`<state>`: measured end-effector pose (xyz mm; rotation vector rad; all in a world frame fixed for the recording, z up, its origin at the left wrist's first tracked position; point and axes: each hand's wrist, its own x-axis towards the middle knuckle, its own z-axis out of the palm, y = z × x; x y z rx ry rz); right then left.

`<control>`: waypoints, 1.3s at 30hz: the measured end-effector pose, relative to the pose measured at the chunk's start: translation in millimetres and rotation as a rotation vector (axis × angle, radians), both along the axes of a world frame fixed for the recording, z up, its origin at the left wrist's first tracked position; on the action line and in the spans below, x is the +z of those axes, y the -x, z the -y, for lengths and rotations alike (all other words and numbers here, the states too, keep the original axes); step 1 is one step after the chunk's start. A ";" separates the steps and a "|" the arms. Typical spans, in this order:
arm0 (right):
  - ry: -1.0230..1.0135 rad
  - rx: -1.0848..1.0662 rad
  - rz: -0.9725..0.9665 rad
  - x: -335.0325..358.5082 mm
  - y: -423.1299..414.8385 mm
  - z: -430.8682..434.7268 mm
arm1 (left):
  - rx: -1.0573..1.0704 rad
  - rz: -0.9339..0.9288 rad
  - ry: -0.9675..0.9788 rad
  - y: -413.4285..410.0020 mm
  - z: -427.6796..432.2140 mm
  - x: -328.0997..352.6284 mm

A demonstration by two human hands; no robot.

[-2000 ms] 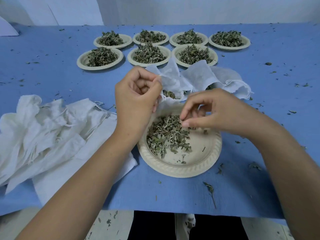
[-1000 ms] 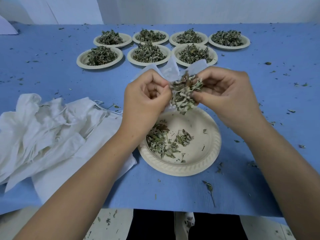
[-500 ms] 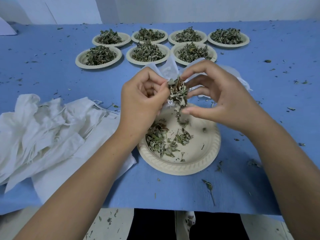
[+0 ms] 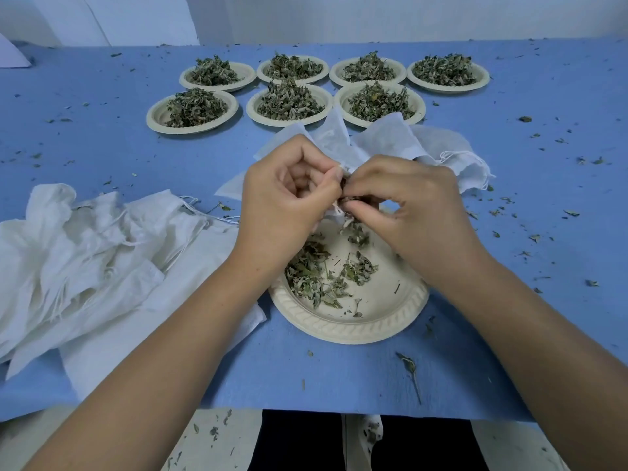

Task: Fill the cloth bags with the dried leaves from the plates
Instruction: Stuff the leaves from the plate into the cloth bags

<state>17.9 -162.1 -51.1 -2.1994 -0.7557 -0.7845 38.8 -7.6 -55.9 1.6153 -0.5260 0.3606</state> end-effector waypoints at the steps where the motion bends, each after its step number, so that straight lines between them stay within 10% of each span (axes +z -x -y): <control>1: 0.009 -0.012 -0.016 -1.1 -0.3 -0.9 | -0.010 -0.009 -0.007 0.2 0.6 0.0; 7: -0.234 0.198 -0.304 6.7 1.1 5.2 | 0.080 -0.036 0.050 -4.4 -1.5 1.7; 15: -0.138 0.068 0.121 -6.2 10.9 -14.0 | 0.047 -0.032 0.033 -2.5 -1.9 1.0; 25: 0.126 0.001 0.117 2.7 3.0 2.3 | 0.086 -0.085 0.178 -4.2 -4.7 3.9; 35: -0.344 0.007 0.027 -1.8 4.9 -2.3 | 0.026 -0.047 0.075 -3.9 -1.8 1.0; 39: -0.228 -0.020 0.078 -6.4 2.9 -7.3 | -0.032 -0.016 0.045 -1.4 -0.9 0.0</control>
